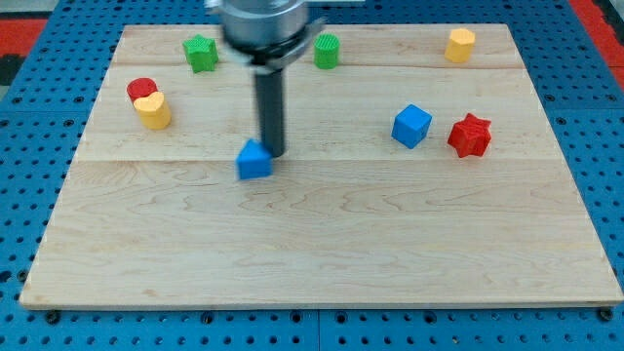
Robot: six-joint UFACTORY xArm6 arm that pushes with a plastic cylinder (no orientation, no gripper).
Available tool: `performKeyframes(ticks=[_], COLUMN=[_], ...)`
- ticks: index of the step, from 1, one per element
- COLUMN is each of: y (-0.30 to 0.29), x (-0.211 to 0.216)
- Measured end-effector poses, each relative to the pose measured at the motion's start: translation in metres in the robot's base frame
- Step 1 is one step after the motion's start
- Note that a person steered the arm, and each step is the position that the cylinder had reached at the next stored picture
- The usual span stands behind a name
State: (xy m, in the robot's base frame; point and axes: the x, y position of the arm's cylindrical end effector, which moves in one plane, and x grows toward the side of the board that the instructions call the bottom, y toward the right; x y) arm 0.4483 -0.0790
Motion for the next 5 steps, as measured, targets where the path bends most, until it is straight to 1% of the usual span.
performKeyframes(ticks=[2,3,5], y=[-0.09,-0.094,-0.094], x=[0.078,0.068,0.03])
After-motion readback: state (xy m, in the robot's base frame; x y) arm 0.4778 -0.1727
